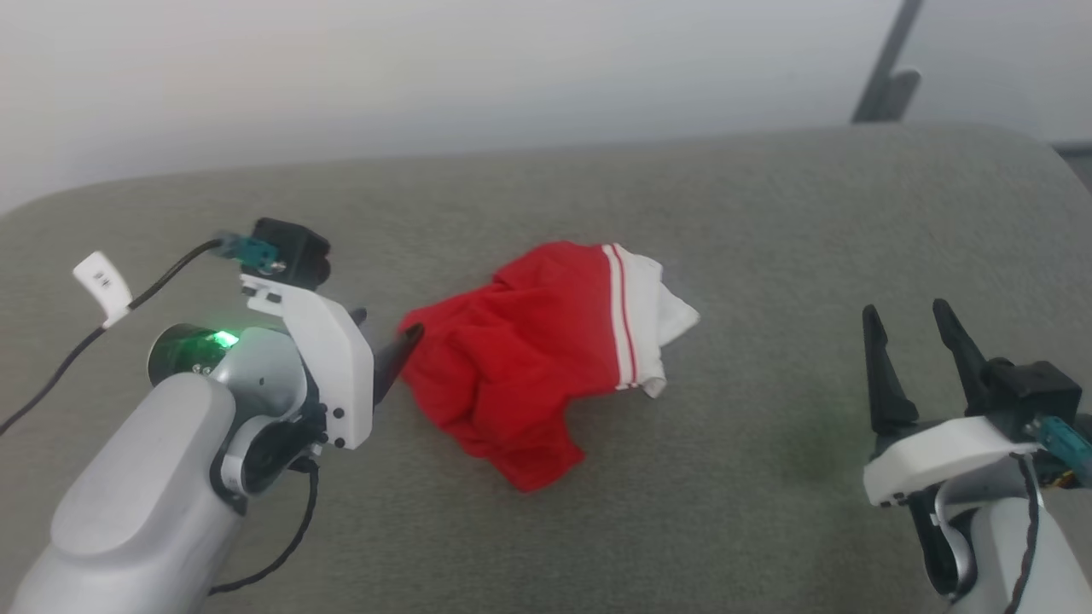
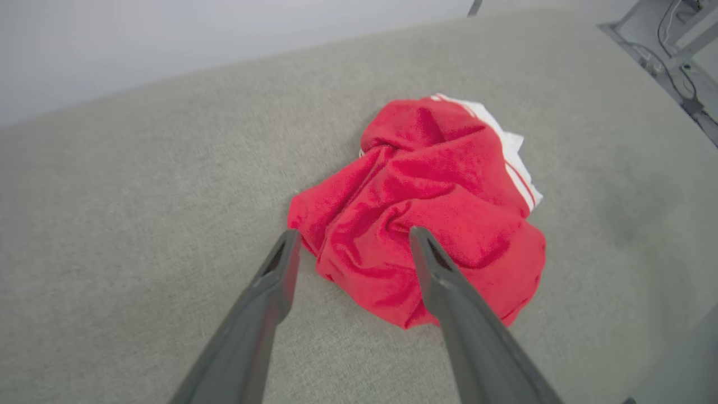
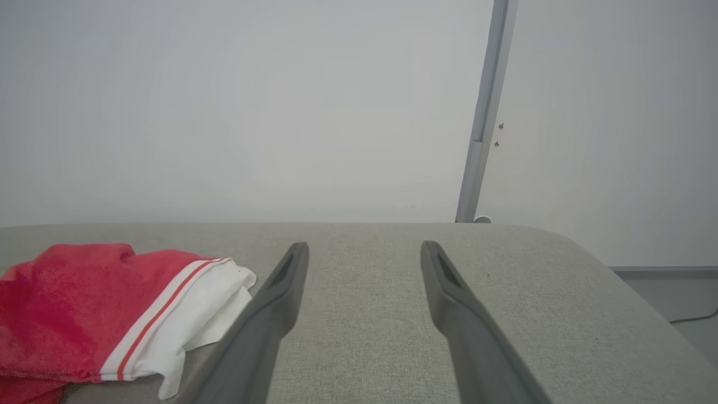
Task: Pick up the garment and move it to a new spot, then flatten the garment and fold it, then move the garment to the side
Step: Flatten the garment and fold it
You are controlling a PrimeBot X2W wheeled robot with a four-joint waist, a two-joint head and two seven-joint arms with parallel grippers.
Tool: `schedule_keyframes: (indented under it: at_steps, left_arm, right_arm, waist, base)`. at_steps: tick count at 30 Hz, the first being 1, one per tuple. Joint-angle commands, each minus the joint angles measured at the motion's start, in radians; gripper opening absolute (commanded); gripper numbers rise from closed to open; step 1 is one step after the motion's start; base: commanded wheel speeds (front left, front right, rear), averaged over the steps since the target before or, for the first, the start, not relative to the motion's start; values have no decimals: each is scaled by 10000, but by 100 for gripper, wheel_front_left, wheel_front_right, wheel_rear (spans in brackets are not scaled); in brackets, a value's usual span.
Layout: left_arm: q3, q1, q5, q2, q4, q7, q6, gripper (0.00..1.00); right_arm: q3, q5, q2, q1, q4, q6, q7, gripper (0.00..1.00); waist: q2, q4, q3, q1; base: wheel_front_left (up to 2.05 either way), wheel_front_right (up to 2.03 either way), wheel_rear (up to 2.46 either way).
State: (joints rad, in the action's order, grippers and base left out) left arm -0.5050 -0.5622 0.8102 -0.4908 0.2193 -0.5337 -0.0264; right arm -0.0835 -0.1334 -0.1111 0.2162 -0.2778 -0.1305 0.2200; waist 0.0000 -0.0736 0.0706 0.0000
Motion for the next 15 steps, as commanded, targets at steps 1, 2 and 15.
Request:
schedule_keyframes:
  at_steps: [1,2,15]
  left_arm:
    - [-118,-234,27,27,212,-303,29,100]
    - [-118,-234,27,27,212,-303,29,100]
    - [-1112,-1309,-470,207,2515,-1592,422,100]
  right_arm:
    - [53,-52,57,168,-54,-5,108,100]
    - [53,-52,57,168,-54,-5,108,100]
    - [155,-15,271,749,-223,-5,365,100]
  waist:
    - [0,-367,345,0]
    - [0,-367,345,0]
    - [0,-1147,1527,0]
  base:
    - [0,0,0]
    - [0,0,0]
    - [0,0,0]
